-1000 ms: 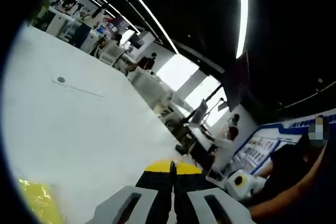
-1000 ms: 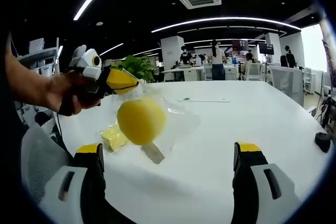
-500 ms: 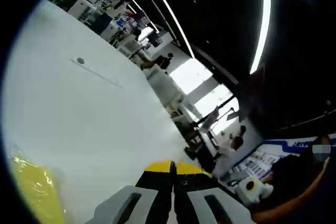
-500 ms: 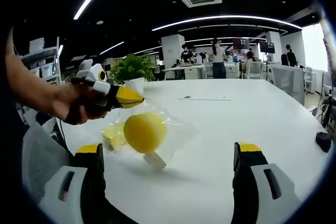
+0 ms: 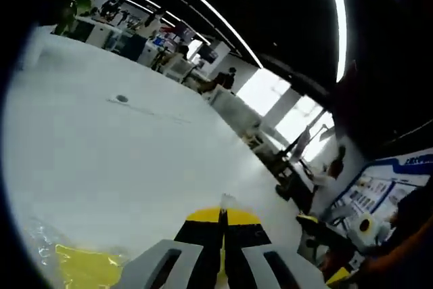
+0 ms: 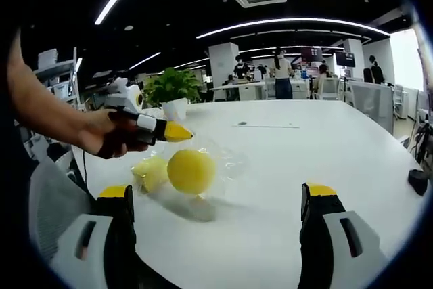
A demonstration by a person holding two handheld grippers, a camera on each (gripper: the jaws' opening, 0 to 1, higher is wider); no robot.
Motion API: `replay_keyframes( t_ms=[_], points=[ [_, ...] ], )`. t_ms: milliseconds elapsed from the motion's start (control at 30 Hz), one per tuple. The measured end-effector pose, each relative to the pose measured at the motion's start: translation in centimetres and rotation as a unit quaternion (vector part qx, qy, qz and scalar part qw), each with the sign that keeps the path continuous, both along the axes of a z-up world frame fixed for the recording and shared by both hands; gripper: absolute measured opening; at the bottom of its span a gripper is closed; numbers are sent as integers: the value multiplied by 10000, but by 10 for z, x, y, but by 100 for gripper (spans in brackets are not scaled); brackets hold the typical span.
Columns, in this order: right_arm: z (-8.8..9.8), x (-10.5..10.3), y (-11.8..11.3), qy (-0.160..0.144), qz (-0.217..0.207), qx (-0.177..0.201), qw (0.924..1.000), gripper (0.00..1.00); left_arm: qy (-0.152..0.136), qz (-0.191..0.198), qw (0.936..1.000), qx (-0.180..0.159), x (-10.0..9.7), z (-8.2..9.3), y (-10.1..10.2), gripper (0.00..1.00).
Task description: Compare the silicone blocks by pressing each to a similar depth, holding the contact briefly, and releasing to observe deformation and rebound differences across the visible hardness samples.
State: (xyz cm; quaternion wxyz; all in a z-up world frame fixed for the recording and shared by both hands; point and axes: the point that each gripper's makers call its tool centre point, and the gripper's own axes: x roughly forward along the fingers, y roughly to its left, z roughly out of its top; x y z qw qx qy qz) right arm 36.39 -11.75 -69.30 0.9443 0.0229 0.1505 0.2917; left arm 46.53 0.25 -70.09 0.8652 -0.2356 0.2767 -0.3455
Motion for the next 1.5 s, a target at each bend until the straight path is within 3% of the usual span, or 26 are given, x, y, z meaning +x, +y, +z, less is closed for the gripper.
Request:
replay_keyframes(
  t_ms=[67,167,267,433,633,867,1100,1267,1400,1500],
  points=[
    [0,0,1,5,17,4,10000,96,54,52,10000,-64,2,-2,3,0],
    [-1,0,0,18,-11,14,10000,96,-15,89,9999,147,3,-8,6,0],
    [-1,0,0,34,-11,23,10000,96,-108,88,9982,587,6,-21,12,0],
    [-2,0,1,61,21,22,10000,96,-132,32,9976,682,9,-28,11,0],
    [-4,0,2,109,32,17,9999,96,272,326,9966,702,7,-51,17,0],
    [-5,-1,3,141,58,-8,9999,96,542,555,9948,655,12,-59,17,0],
    [-8,0,4,176,85,-51,9998,96,821,764,9855,1274,9,-86,20,0],
    [-8,0,4,199,89,-68,9997,96,848,767,9858,1232,13,-86,17,0],
    [-11,-1,6,242,140,-108,9995,96,825,746,9836,1421,12,-89,19,0],
    [-12,-1,7,255,174,-143,9994,96,944,836,9834,1307,13,-90,20,0]
  ],
)
